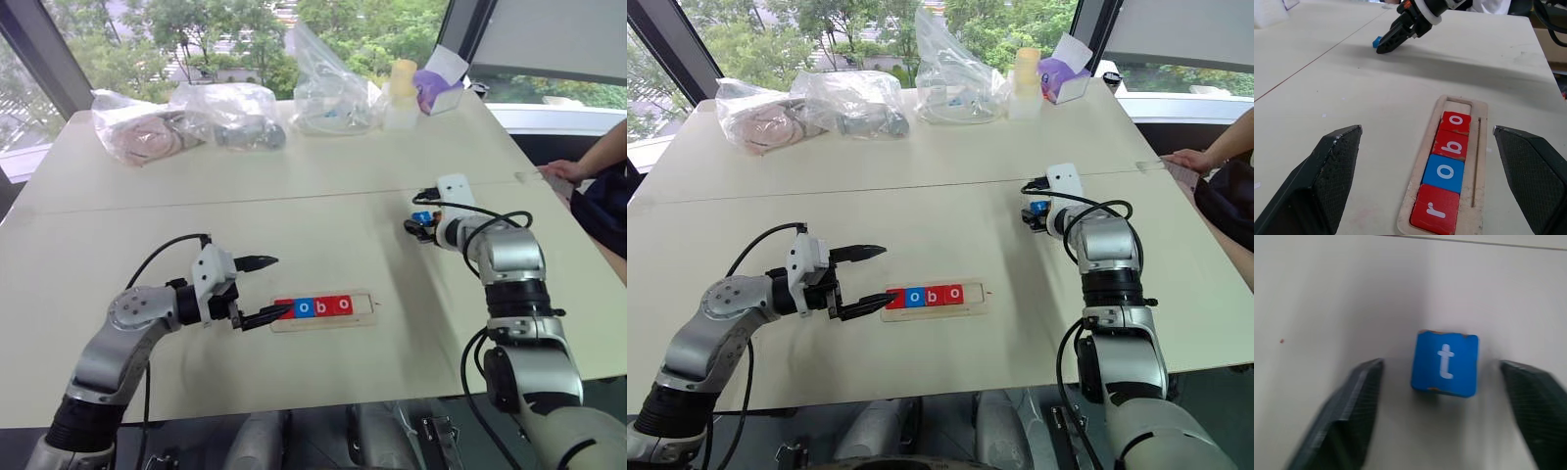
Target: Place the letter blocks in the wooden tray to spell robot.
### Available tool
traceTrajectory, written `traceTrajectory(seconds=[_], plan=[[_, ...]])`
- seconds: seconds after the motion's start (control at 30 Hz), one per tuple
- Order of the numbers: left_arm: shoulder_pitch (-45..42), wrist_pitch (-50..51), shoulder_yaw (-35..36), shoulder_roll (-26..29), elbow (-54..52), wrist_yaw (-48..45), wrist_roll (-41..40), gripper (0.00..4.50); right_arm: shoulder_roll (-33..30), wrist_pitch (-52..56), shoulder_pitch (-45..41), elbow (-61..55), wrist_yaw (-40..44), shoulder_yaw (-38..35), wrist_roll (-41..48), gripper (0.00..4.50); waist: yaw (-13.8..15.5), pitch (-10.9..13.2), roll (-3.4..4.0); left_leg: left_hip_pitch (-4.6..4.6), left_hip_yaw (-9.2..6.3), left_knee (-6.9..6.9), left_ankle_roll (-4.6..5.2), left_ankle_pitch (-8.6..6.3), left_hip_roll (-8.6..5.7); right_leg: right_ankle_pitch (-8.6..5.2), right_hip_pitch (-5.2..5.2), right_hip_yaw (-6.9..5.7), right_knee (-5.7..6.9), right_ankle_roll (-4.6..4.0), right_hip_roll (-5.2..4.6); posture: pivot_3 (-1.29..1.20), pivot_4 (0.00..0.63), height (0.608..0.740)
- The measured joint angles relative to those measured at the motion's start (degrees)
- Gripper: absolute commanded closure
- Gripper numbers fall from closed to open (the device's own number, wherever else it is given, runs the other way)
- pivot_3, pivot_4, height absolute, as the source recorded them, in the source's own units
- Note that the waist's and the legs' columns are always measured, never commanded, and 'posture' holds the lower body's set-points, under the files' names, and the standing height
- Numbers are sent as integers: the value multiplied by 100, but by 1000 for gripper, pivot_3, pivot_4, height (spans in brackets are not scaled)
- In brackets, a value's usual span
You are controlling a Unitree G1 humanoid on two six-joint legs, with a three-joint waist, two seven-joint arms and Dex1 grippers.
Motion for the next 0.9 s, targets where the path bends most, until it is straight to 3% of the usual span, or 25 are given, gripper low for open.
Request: traceTrajectory(seconds=[0.07,0.2,0.27,0.43,0.53,0.67,0.83,0.9], plan=[[0,0,0,0,0,0,0,0,14,-5,-26,38,-63,-14,33,3329,3,0,0,0,1,1,0,0,0,0,0,0,0,0,-1,0,150,740],[30,-2,-6,-6,-5,-1,2,0,-5,312,128,-351,-194,-22,87,3340,21,0,0,-1,-2,0,0,0,-1,0,0,-1,0,0,-1,0,150,740],[51,-6,-5,-10,-5,2,3,0,-24,833,511,-1142,-286,-59,124,3340,42,-2,2,-2,-8,-2,0,-1,-1,0,0,-4,0,0,-2,0,150,740],[114,-44,-12,-31,-4,-1,10,0,351,3336,2176,-4777,-521,-389,373,3340,58,-14,4,-13,-25,-9,3,-3,1,-3,-8,-9,-2,-1,-6,0,150,740],[169,-95,-19,-35,3,-30,9,0,697,3644,3172,-6136,-702,-432,612,3340,36,-20,7,-4,-19,-6,3,-3,1,-3,0,-11,-2,-1,-3,0,150,740],[195,-110,-40,-35,28,-82,9,0,854,3746,3976,-7052,-869,-537,1057,3340,26,-25,5,5,-17,4,3,-3,2,-11,15,-12,-6,-13,-1,0,150,740],[121,-126,-54,-59,114,-150,13,0,828,3859,3915,-7070,-1080,-667,1588,856,32,-26,5,15,-20,10,2,-2,2,-16,32,-15,-9,-21,-1,0,150,740],[68,-127,-59,-79,117,-149,13,0,262,3871,3783,-6960,-898,-510,1979,24,31,-24,6,12,-17,11,3,-2,-1,-15,32,-14,-13,-20,-4,0,150,740]])
